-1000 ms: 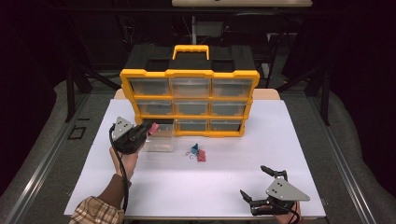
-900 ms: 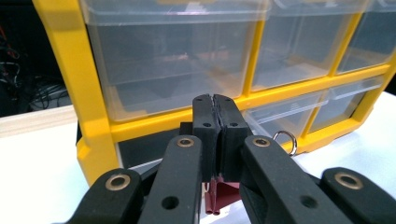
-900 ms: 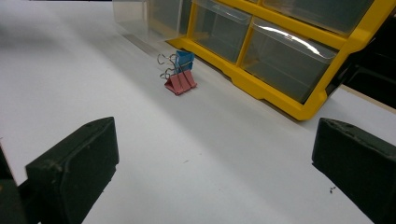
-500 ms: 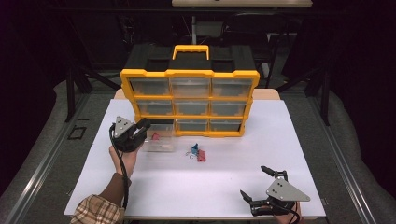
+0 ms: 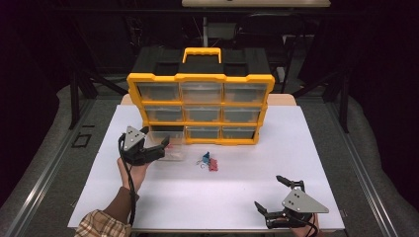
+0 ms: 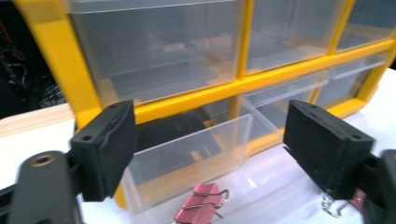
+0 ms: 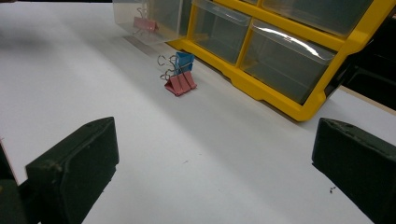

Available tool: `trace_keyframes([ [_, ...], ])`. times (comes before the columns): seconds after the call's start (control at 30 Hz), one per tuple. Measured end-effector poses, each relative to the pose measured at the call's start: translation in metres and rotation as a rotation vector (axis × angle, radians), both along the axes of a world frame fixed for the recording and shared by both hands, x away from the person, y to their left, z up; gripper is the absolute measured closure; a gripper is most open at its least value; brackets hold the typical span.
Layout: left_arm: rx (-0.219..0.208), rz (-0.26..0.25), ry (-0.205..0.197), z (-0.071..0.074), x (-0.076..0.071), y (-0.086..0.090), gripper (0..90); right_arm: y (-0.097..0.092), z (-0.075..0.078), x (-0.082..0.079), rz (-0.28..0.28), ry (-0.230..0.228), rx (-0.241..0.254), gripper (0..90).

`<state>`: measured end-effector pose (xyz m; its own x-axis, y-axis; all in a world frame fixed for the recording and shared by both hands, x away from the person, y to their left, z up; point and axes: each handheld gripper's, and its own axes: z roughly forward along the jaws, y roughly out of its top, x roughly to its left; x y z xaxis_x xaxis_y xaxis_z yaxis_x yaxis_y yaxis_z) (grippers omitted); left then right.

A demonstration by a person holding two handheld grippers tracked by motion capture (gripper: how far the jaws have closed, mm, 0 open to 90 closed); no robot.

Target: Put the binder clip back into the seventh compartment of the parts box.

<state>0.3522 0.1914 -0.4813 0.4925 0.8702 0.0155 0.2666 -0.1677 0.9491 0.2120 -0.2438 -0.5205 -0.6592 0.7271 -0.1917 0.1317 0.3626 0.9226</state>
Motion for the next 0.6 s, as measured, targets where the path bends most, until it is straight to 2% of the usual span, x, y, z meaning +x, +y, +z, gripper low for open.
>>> trace_keyframes([
  [0.13, 0.021, -0.033, -0.015, 0.001, -0.007, -0.007, 7.4, 0.000, 0.000, -0.001, 0.001, -0.003, -0.002, 0.2],
  [0.23, 0.026, -0.046, -0.024, 0.002, -0.010, -0.009, 4.0, 0.000, 0.000, -0.001, 0.001, -0.002, -0.001, 0.1],
  [0.3, 0.034, -0.080, -0.028, 0.003, -0.015, -0.013, 1.2, 0.000, 0.000, 0.000, 0.001, -0.001, 0.000, 0.1],
  [0.33, 0.034, -0.080, -0.028, 0.003, -0.015, -0.013, 0.2, 0.000, 0.000, 0.000, 0.001, -0.001, 0.000, 0.1],
  [0.6, 0.059, -0.147, -0.042, 0.002, -0.027, -0.027, 0.0, 0.000, 0.000, 0.000, 0.003, -0.002, -0.001, 0.1],
])
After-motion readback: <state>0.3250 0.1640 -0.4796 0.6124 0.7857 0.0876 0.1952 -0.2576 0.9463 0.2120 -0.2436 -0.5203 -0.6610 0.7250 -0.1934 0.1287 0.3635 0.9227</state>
